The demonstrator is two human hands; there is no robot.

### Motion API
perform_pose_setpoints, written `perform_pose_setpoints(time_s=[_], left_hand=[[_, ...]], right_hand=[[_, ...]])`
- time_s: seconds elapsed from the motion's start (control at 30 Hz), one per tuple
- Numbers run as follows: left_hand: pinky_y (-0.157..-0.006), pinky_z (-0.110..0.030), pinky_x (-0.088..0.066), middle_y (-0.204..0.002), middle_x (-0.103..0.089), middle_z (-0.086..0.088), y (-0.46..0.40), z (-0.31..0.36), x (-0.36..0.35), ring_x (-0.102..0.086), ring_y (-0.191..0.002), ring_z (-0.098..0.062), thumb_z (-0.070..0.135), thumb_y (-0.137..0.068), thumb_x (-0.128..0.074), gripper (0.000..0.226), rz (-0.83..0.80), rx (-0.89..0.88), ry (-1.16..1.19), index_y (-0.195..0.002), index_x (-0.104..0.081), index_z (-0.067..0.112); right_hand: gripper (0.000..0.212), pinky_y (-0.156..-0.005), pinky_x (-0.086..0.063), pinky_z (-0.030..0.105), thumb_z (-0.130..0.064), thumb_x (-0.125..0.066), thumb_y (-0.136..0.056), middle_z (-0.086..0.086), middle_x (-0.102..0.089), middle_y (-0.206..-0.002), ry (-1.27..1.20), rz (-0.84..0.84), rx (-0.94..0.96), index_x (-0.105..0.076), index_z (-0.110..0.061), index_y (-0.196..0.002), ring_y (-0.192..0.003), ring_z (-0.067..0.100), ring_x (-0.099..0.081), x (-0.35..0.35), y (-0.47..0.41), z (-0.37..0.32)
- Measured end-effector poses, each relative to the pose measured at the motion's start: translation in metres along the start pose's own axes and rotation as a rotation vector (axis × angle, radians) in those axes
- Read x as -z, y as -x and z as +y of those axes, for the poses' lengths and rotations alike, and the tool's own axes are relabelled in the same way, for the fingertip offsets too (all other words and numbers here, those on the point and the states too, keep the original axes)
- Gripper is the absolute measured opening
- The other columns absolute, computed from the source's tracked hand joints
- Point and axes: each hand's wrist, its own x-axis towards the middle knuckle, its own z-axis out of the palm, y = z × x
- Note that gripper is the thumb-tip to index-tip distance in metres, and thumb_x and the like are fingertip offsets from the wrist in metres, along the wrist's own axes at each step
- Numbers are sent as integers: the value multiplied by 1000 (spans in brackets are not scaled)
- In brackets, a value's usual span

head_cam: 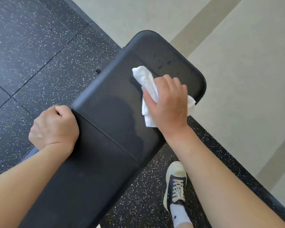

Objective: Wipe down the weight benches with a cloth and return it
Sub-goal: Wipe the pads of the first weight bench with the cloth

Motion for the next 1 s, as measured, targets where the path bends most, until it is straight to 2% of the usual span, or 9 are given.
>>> perform_pose_setpoints(time_s=[0.13, 0.3, 0.4, 0.53, 0.7, 0.83, 0.93, 1.0], left_hand=[[-73, -43, -33, -63, -32, -5, -1, -1, -1, -42, -75, -37, 32, -95, -28, 41, -4, 2, 5, -77, -58, 12], [-73, -43, -32, -61, -32, -4, -1, 0, 0, -42, -73, -37, 31, -95, -29, 41, 13, 8, 11, -72, -56, 11], [-73, -43, -32, -61, -34, -5, -2, 0, -1, -42, -72, -37, 32, -93, -28, 40, 25, 5, 20, -68, -52, 12], [-72, -43, -32, -62, -33, -4, -2, -1, -3, -42, -73, -36, 32, -94, -29, 39, 31, -1, -1, -73, -55, 13], [-71, -43, -32, -61, -33, -4, -2, -2, -4, -42, -73, -36, 33, -95, -28, 39, 26, -15, 5, -69, -51, 15], [-71, -42, -33, -63, -40, -9, -2, -2, -5, -46, -73, -39, 33, -94, -28, 41, 28, -7, 19, -66, -50, 13], [-71, -42, -35, -70, -50, -13, -4, -5, -6, -49, -74, -40, 35, -95, -28, 42, 35, -13, 23, -69, -51, 11], [-71, -42, -35, -68, -48, -12, -5, -7, -7, -49, -74, -40, 35, -95, -27, 43, 34, -19, 17, -69, -52, 12]], right_hand=[[30, -66, -37, 42, -39, -61, -98, 4, -54, -83, -35, -35, -40, -57, -12, -85, -75, 27, -45, 15, 43, 17], [27, -64, -32, 40, -38, -65, -92, 2, -52, -82, -104, -124, 65, -57, -14, -84, -73, 25, -42, 6, 90, -46], [27, -66, -28, 38, -37, -68, -88, 3, -51, -79, -136, -149, 150, -58, -13, -82, -73, 26, -45, -5, 70, -76], [27, -67, -27, 39, -36, -72, -85, 5, -55, -79, -142, -116, 207, -61, -12, -82, -74, 29, -50, -22, 14, -90], [27, -69, -37, 43, -38, -67, -91, 7, -61, -85, -59, -79, 158, -64, -12, -88, -80, 34, -57, -18, -27, -45], [27, -66, -40, 46, -34, -65, -94, 6, -55, -81, -53, -62, 128, -56, -11, -82, -74, 32, -49, 10, 19, 12], [28, -63, -37, 44, -33, -66, -92, 4, -52, -80, -88, -99, 143, -54, -12, -81, -72, 27, -42, 18, 67, 0], [27, -62, -35, 42, -34, -68, -89, 5, -51, -79, -110, -138, 220, -57, -11, -80, -71, 27, -43, 10, 78, -29]])
